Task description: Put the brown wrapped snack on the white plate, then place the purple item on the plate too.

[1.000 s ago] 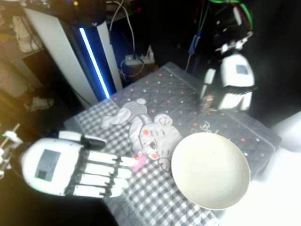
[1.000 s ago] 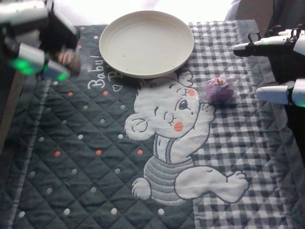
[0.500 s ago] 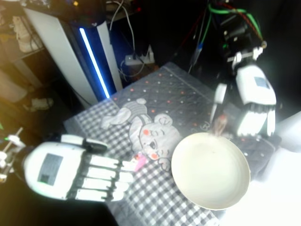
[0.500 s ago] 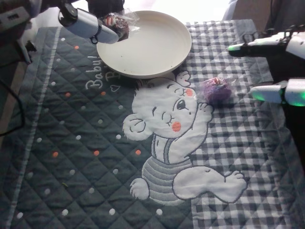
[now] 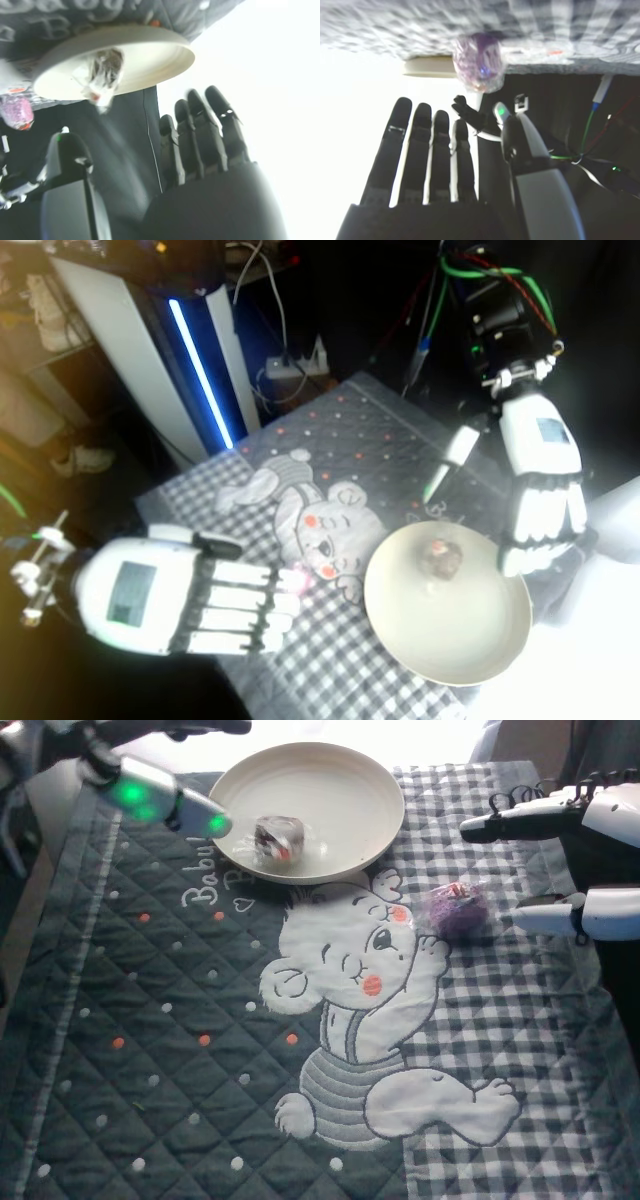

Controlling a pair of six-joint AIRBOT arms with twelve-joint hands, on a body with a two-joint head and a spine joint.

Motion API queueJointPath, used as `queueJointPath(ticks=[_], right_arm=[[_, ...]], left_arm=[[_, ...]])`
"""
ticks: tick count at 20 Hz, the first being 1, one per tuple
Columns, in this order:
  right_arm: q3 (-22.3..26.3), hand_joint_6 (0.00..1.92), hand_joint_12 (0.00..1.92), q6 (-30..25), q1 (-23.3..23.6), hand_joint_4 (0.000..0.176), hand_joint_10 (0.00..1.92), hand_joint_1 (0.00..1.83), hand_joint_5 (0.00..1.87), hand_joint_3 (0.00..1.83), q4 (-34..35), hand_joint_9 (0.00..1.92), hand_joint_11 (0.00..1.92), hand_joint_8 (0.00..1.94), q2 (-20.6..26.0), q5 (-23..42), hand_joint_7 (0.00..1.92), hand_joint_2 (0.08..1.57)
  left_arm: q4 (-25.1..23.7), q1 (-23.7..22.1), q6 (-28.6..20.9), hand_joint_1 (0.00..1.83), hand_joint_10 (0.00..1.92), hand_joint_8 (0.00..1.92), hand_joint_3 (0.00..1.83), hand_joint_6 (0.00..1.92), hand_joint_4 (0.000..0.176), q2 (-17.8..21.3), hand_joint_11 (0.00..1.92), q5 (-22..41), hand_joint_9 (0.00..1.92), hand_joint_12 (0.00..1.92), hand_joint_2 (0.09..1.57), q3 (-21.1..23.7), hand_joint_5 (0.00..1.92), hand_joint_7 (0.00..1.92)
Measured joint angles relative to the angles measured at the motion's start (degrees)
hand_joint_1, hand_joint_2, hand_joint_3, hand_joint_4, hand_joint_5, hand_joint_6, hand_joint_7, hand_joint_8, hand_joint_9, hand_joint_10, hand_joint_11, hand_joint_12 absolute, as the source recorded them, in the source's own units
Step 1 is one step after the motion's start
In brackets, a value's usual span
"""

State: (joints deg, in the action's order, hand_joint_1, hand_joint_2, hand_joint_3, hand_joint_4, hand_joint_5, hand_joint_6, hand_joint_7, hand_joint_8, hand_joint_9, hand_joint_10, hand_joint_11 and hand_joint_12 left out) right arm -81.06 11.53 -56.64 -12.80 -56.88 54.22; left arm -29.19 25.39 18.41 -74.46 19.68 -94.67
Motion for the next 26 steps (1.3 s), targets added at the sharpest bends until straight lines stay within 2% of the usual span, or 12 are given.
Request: queueJointPath(ticks=[5, 6, 7, 8, 10, 12, 13, 15, 17, 21, 24, 26], right_arm=[[0.0, 0.00, 0.74, -0.3, 0.4, 0.066, 0.00, 0.81, 0.41, 0.00, -0.3, 0.40, 0.06, 0.00, 0.0, 0.0, 0.43, 1.16], [-0.2, 0.00, 0.82, -0.3, 0.8, 0.067, 0.00, 0.80, 0.42, 0.00, -0.3, 0.38, 0.01, 0.00, 0.0, -0.2, 0.42, 1.16], [-0.3, 0.00, 0.91, -0.3, 0.8, 0.050, 0.00, 0.82, 0.43, 0.00, -0.3, 0.38, 0.00, 0.00, 0.0, -0.3, 0.42, 1.15], [-0.4, 0.00, 0.99, -0.3, 0.8, 0.038, 0.01, 0.86, 0.44, 0.00, -0.3, 0.41, 0.00, 0.01, -0.1, -0.4, 0.44, 1.14], [-0.8, 0.00, 0.92, -0.3, 1.0, 0.037, 0.00, 0.88, 0.43, 0.00, -0.4, 0.38, 0.00, 0.00, -0.7, -1.3, 0.41, 1.13], [-1.2, 0.00, 0.83, -0.3, 2.0, 0.040, 0.00, 0.89, 0.43, 0.00, -2.6, 0.35, 0.00, 0.00, -1.5, -3.5, 0.39, 1.13], [-2.1, 0.00, 0.86, -0.4, 2.5, 0.051, 0.00, 0.90, 0.44, 0.00, -3.7, 0.36, 0.00, 0.00, -2.4, -4.6, 0.39, 1.11], [-4.5, 0.00, 0.96, -2.9, 2.8, 0.058, 0.03, 0.93, 0.47, 0.00, -5.6, 0.48, 0.10, 0.01, -4.9, -6.8, 0.46, 1.10], [-5.1, 0.01, 0.98, -3.8, 2.8, 0.053, 0.03, 0.96, 0.49, 0.00, -7.0, 0.52, 0.14, 0.01, -6.5, -9.7, 0.48, 1.08], [-6.1, 0.01, 0.97, -3.9, 5.4, 0.010, 0.02, 1.00, 0.54, 0.00, -10.0, 0.57, 0.18, 0.01, -7.1, -11.6, 0.54, 1.06], [-7.8, 0.01, 1.26, -3.8, 13.7, 0.035, 0.06, 0.95, 0.66, 0.00, -17.6, 0.76, 0.24, 0.02, -10.9, -15.0, 0.68, 1.04], [-7.7, 0.02, 1.30, -4.0, 13.9, 0.000, 0.13, 1.00, 0.82, 0.00, -19.8, 0.94, 0.46, 0.04, -11.8, -14.3, 0.87, 1.03]], left_arm=[[5.7, 7.6, 0.8, 0.78, 0.00, 0.00, 0.00, 0.00, 0.120, 10.4, 0.00, 9.8, 0.13, 0.52, 0.91, 11.1, 0.27, 0.22], [7.2, 10.1, 1.4, 0.76, 0.00, 0.00, 0.00, 0.00, 0.110, 13.2, 0.00, 12.4, 0.13, 0.46, 0.91, 14.1, 0.27, 0.22], [9.3, 12.5, 1.5, 0.71, 0.00, 0.00, 0.00, 0.00, 0.117, 15.6, 0.00, 14.9, 0.12, 0.39, 0.91, 16.7, 0.24, 0.19], [10.7, 14.5, 1.7, 0.73, 0.00, 0.00, 0.00, 0.00, 0.089, 17.2, 0.00, 17.0, 0.15, 0.52, 0.91, 18.5, 0.26, 0.21], [13.8, 18.0, 2.6, 0.70, 0.01, 0.00, 0.00, 0.00, 0.089, 19.8, 0.00, 20.7, 0.18, 0.65, 0.92, 21.6, 0.27, 0.22], [16.2, 20.7, 3.5, 0.70, 0.01, 0.00, 0.00, 0.00, 0.123, 21.0, 0.00, 23.1, 0.22, 0.84, 0.92, 23.4, 0.30, 0.21], [17.2, 22.0, 3.5, 0.70, 0.00, 0.00, 0.00, 0.00, 0.118, 21.1, 0.00, 24.3, 0.22, 0.82, 0.93, 23.4, 0.30, 0.21], [18.3, 22.7, 3.5, 0.76, 0.01, 0.01, 0.00, 0.01, 0.060, 21.1, 0.00, 24.2, 0.24, 0.81, 0.92, 23.4, 0.33, 0.25], [18.5, 22.8, 3.5, 0.75, 0.01, 0.01, 0.00, 0.01, 0.046, 21.1, 0.00, 23.9, 0.25, 0.79, 0.92, 23.4, 0.35, 0.26], [18.5, 22.9, 3.5, 0.74, 0.00, 0.00, 0.00, 0.00, 0.046, 20.9, 0.00, 23.9, 0.22, 0.73, 0.93, 23.4, 0.32, 0.26], [22.4, 28.1, 3.4, 0.70, 0.00, 0.00, 0.00, 0.00, 0.051, 21.2, 0.00, 27.5, 0.20, 0.69, 0.94, 24.2, 0.31, 0.25], [22.0, 28.8, 3.6, 0.70, 0.00, 0.00, 0.00, 0.00, 0.063, 21.2, 0.00, 26.4, 0.20, 0.70, 0.93, 24.2, 0.30, 0.25]])
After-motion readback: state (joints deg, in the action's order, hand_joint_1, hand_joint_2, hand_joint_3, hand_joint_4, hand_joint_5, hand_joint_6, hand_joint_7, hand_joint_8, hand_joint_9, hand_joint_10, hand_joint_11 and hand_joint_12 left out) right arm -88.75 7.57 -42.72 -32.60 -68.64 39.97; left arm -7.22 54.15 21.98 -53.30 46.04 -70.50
